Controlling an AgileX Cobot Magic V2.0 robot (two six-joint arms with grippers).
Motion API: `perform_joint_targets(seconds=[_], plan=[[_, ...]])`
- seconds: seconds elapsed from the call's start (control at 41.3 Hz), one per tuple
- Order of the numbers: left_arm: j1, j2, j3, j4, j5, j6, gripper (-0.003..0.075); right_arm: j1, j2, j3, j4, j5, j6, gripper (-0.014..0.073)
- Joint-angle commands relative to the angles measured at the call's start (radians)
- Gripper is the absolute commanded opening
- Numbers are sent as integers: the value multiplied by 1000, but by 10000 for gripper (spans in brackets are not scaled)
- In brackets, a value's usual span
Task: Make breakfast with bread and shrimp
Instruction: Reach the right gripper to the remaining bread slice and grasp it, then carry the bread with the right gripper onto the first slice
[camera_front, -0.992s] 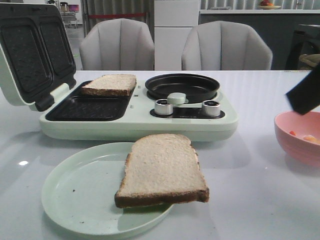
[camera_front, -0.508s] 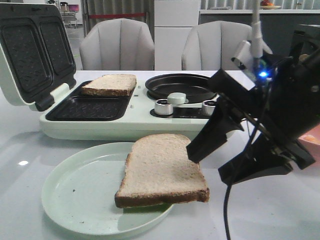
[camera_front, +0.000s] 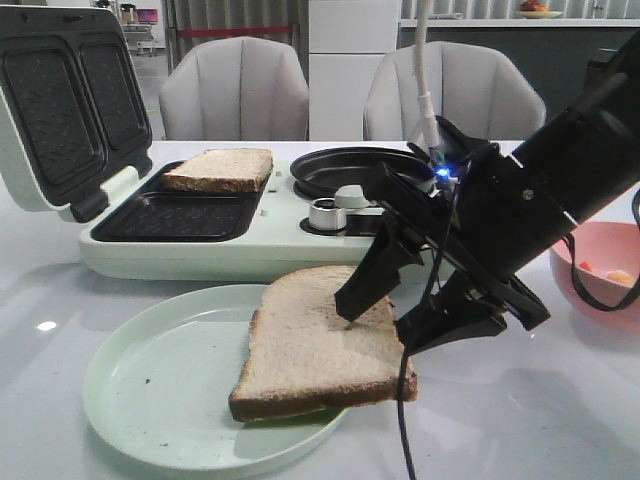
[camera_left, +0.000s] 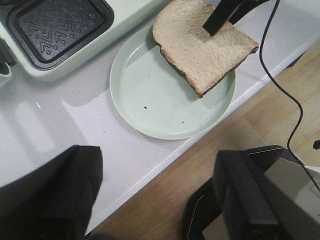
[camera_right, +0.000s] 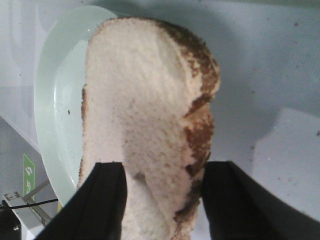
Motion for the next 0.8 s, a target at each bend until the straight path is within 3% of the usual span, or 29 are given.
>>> perform_joint_targets(seconds=[0.0, 0.169, 0.315, 0.581, 0.775], plan=[[-6, -12, -26, 7, -57, 2, 510, 0, -39, -27, 34, 52, -15, 337], [-6, -12, -26, 7, -57, 2, 510, 0, -39, -27, 29, 55, -15, 151], [-6, -12, -26, 7, -57, 2, 509, 0, -54, -34, 27, 68, -15, 62], [-6, -12, -26, 18, -57, 2, 510, 0, -207, -81, 18, 133, -15, 51], [-6, -12, -26, 25, -58, 2, 510, 6, -247, -220, 67, 148, -15, 51]])
